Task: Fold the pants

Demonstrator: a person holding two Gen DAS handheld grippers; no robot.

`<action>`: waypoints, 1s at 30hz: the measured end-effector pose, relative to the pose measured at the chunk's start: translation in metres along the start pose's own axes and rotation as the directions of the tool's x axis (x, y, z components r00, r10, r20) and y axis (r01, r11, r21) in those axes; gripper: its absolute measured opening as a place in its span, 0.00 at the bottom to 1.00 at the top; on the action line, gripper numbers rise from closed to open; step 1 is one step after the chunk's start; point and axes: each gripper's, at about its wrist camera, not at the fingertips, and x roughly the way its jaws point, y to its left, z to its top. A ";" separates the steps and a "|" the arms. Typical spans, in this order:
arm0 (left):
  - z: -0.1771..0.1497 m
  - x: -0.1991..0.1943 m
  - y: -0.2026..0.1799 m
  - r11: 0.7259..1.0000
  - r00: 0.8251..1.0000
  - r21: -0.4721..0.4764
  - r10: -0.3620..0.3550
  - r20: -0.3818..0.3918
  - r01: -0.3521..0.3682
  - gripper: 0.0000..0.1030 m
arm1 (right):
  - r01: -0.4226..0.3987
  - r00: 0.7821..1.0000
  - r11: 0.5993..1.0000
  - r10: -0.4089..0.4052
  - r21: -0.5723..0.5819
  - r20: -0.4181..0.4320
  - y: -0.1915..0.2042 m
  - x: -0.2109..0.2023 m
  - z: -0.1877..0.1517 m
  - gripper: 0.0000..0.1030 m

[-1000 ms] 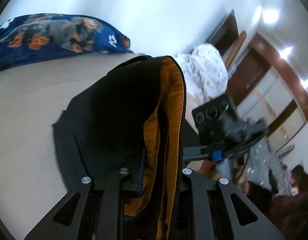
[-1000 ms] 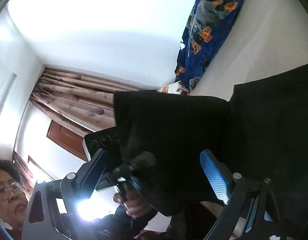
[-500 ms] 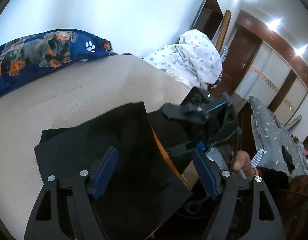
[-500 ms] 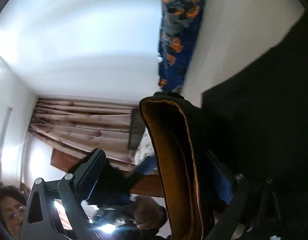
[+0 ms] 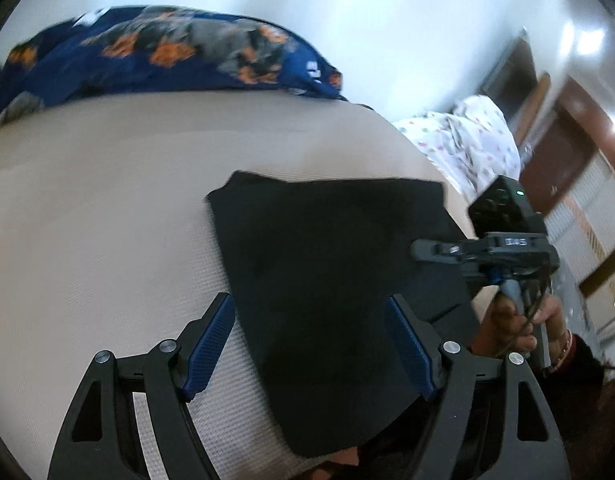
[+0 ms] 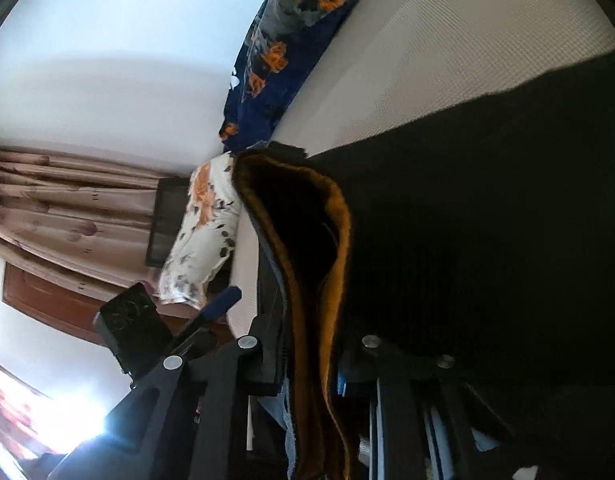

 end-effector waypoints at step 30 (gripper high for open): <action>0.014 0.086 -0.054 0.996 0.984 0.078 -0.030 -0.177 0.045 0.75 | 0.088 0.966 0.991 -0.110 0.104 0.236 -0.103 -0.173 0.038 0.15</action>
